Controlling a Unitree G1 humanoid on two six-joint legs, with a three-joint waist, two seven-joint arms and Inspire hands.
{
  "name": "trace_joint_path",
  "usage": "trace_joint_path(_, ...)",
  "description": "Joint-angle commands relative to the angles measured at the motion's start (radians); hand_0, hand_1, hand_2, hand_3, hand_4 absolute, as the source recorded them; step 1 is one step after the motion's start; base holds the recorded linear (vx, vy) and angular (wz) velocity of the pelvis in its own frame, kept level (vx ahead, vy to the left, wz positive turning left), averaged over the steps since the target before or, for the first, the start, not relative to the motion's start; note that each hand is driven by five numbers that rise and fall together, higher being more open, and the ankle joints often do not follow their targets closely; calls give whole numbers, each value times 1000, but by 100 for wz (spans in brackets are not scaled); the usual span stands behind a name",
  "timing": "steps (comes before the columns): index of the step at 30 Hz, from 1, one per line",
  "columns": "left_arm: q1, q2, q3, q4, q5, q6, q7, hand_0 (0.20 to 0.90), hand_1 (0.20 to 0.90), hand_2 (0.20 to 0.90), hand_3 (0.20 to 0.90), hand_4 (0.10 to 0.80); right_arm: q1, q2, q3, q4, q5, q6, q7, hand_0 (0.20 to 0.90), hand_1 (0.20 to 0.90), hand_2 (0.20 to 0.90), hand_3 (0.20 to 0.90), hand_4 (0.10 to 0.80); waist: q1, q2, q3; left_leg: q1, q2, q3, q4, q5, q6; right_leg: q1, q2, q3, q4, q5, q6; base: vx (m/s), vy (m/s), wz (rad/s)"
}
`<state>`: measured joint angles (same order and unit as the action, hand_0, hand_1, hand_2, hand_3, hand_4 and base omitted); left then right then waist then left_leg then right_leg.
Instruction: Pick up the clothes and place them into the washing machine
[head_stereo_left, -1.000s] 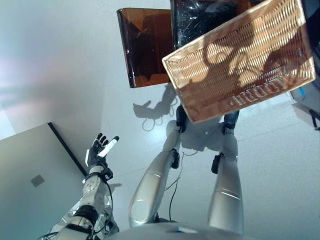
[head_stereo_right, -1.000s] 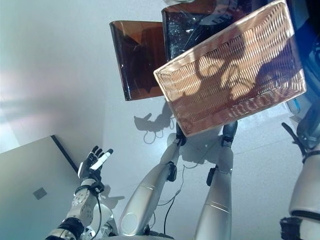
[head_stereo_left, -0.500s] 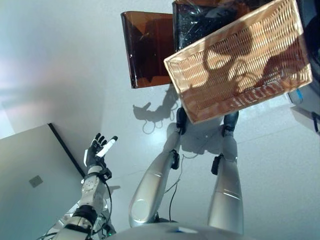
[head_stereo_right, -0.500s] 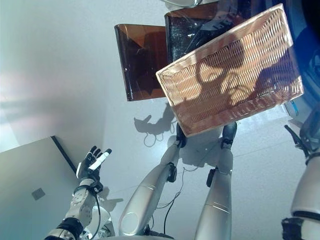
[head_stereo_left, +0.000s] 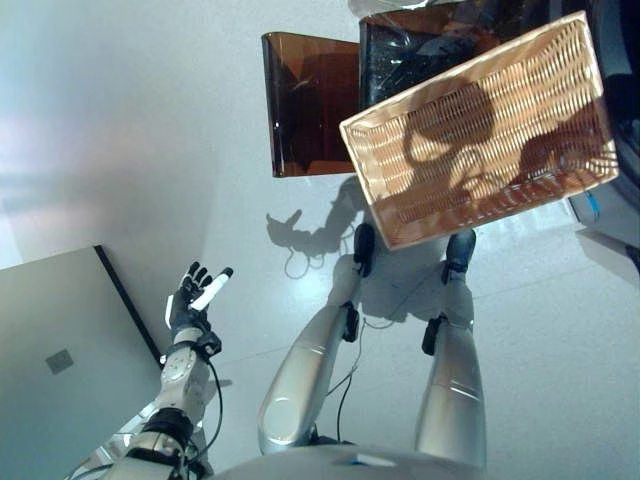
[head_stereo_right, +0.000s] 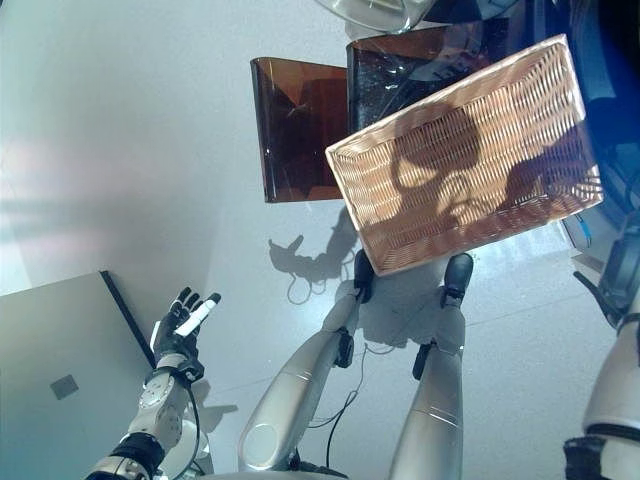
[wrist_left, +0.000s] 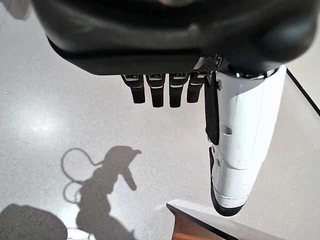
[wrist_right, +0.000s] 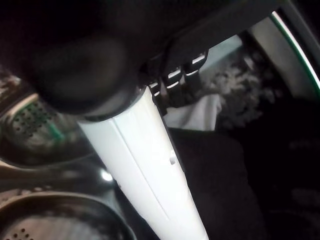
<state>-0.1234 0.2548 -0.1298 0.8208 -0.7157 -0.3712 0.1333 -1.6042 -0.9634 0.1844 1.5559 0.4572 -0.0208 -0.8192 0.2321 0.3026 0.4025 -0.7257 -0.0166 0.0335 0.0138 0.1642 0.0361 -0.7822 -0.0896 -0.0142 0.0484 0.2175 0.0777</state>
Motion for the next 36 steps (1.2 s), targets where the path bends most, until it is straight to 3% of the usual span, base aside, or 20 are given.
trace_joint_path(1,87,84,77,50,-23,-25,30,900,900,900,900,800,127,-136,153,-63,-127,-34,-121,900,900,900,900,800,58,6,-133,50,-21,2,-97,4,-90,68,81,-10,22,-143,-10,-43,67,-2)
trace_joint_path(10,74,106,94,52,-8,-27,24,900,900,900,900,800,201,-95,148,-92,-216,12,-99,900,900,900,900,800,48,-29,-124,6,-42,9,-33,-20,-84,97,54,1,-26,-104,4,-41,44,1)
trace_joint_path(16,60,115,112,49,20,-43,25,900,900,900,900,800,323,-14,115,-175,-336,33,-111,900,900,900,900,800,35,-58,-96,-45,-48,30,91,-71,-79,108,43,11,-22,-94,7,-50,15,-1)
trace_joint_path(25,73,134,144,66,51,-49,11,900,900,900,900,800,454,96,134,-236,-483,28,-29,900,900,900,900,800,30,-72,-102,-86,-33,45,187,-128,-63,83,45,25,15,-102,8,-20,43,-2)
trace_joint_path(36,102,151,184,79,80,-46,-5,900,900,900,900,800,536,135,157,-289,-611,30,21,900,900,900,900,800,24,-92,-103,-105,-21,54,251,-156,-54,76,46,29,34,-100,10,-14,33,-3)
